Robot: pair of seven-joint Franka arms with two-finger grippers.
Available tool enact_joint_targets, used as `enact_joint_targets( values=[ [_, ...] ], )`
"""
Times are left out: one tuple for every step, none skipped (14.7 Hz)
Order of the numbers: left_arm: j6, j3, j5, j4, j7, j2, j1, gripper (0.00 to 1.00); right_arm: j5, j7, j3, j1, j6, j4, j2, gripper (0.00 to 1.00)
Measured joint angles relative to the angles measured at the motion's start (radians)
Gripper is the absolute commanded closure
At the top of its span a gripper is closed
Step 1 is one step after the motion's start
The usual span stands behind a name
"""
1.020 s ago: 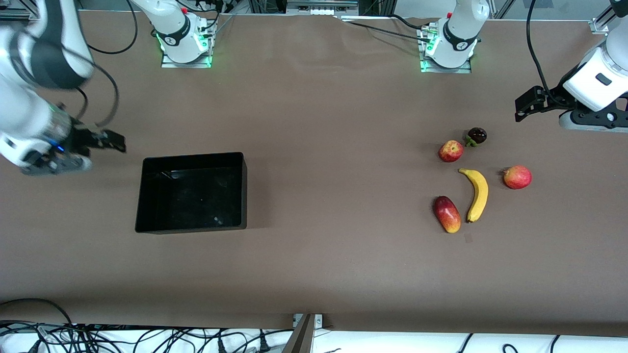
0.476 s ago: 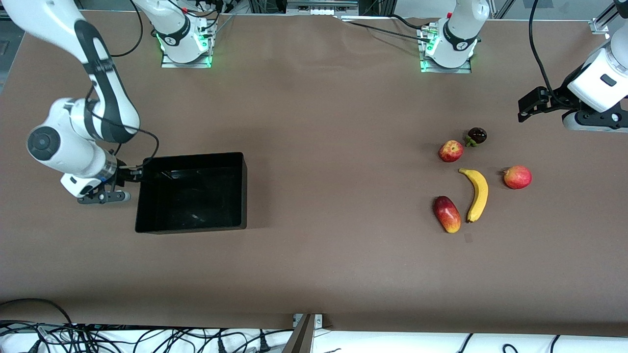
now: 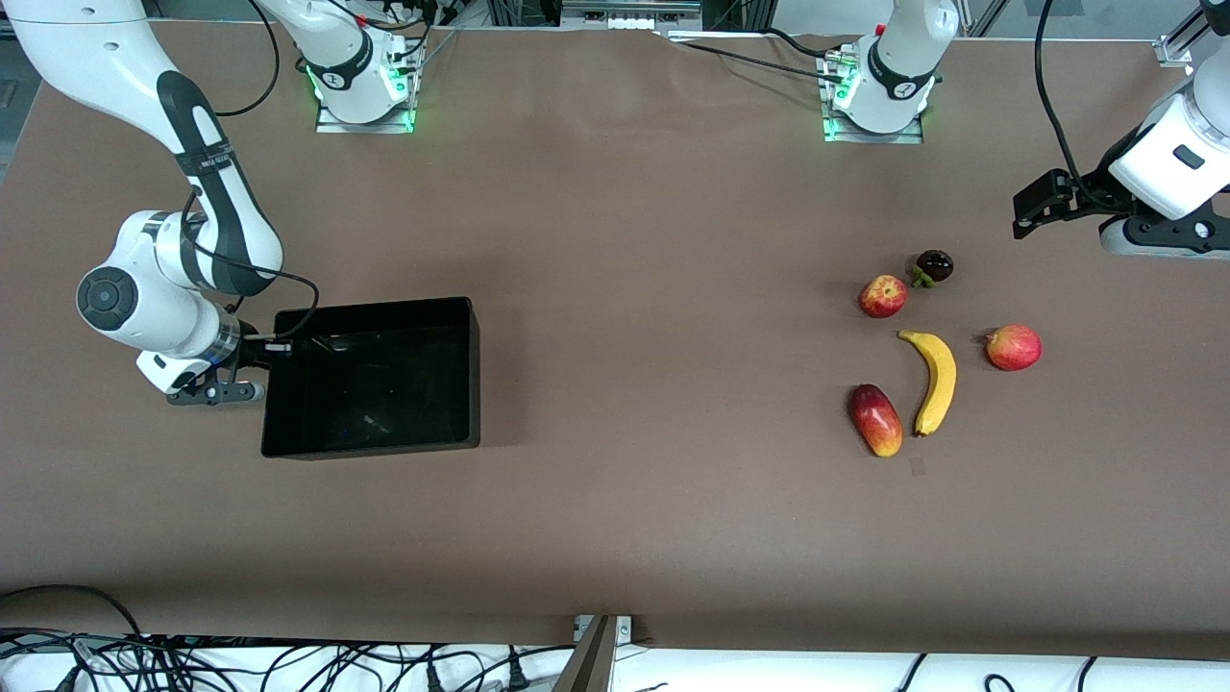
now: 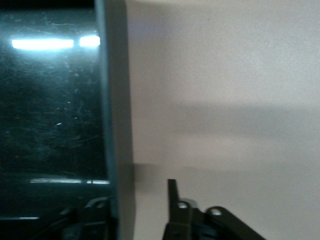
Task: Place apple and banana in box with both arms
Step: 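Reach the right gripper to the black box rim and grasp it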
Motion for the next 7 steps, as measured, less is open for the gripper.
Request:
enact_joint_targets(
  values=[
    [0.000,-0.001,0.000,0.000,0.000,0.000,0.000,0.00,0.002,0.000,0.001,0.000,-0.001,0.000,0.000,1.00],
    [-0.001,-0.002,0.000,0.000,0.000,0.000,0.000,0.00,0.009,0.000,0.003,0.000,-0.002,0.002,-0.001,1.00],
    [-0.002,-0.002,0.000,0.000,0.000,0.000,0.000,0.00,0.018,-0.001,0.005,0.000,-0.011,0.008,-0.003,1.00],
    [-0.003,-0.002,0.000,0.000,0.000,0.000,0.000,0.00,0.030,-0.001,0.008,0.000,-0.025,0.019,-0.005,1.00],
    [-0.004,-0.002,0.000,0.000,0.000,0.000,0.000,0.00,0.039,-0.001,0.010,0.000,-0.035,0.037,-0.005,1.00],
    [-0.004,-0.002,0.000,0.000,0.000,0.000,0.000,0.00,0.041,-0.001,0.014,0.001,-0.054,0.060,-0.005,1.00],
    [-0.004,-0.002,0.000,0.000,0.000,0.000,0.000,0.00,0.042,-0.001,0.026,0.004,-0.078,0.087,-0.005,1.00]
  ],
)
